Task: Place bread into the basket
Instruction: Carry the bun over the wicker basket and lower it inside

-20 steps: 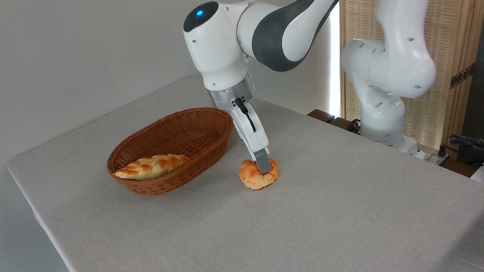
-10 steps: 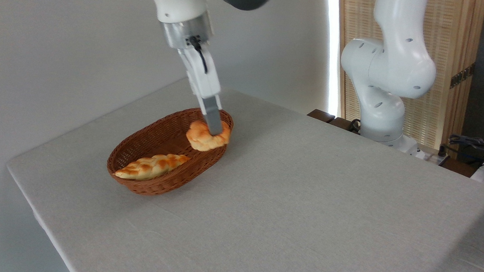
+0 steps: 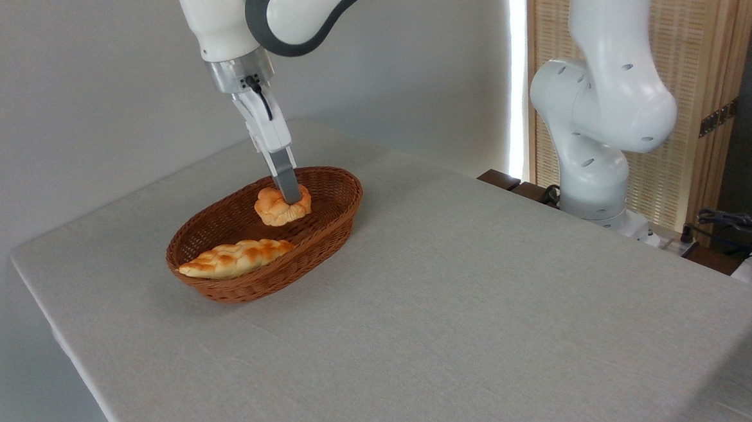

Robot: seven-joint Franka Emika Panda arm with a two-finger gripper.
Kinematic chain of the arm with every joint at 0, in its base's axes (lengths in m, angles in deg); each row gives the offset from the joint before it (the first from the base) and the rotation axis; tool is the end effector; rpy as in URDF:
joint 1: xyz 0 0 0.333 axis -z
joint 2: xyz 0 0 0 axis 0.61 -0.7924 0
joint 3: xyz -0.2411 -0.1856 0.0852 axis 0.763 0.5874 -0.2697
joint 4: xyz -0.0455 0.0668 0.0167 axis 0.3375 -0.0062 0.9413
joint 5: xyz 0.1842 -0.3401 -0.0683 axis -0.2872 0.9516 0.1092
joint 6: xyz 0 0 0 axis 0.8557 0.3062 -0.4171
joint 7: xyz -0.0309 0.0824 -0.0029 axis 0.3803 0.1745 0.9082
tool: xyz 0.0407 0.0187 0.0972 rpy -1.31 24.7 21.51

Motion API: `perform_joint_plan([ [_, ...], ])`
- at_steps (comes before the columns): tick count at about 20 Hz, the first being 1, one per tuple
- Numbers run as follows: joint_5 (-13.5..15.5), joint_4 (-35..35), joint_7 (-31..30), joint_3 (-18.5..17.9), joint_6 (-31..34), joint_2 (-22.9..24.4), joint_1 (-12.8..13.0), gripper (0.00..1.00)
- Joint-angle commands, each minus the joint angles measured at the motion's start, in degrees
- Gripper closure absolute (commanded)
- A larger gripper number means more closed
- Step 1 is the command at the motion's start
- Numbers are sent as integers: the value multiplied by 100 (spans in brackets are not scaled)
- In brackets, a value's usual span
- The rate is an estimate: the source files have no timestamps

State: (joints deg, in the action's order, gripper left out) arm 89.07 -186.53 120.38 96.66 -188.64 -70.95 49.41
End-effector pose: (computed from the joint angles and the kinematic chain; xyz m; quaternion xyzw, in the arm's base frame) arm 0.4540 -0.2797 0.4773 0.8612 -0.5062 -0.0324 0.0330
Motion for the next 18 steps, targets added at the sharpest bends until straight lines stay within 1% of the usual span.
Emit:
perform_joint_plan([
  [1, 5, 88, -49, 129, 21, -208, -22, 10],
  [2, -13, 88, -49, 139, 4, -234, -22, 1],
  [6, -22, 88, -49, 156, 48, -252, -22, 0],
  [9, -22, 114, -49, 323, 66, -208, -22, 0],
  [12, -22, 141, -57, 323, 92, -164, -22, 0],
  [14, -14, 184, -249, 323, 92, 28, -31, 0],
  [15, -13, 306, -399, 280, 101, 125, -31, 0],
  [16, -13, 455, -479, 219, 240, 161, -57, 0],
  [17, -22, 622, -479, 114, 424, 205, -66, 0],
  [18, -31, 789, -462, -79, 504, 240, -75, 0],
])
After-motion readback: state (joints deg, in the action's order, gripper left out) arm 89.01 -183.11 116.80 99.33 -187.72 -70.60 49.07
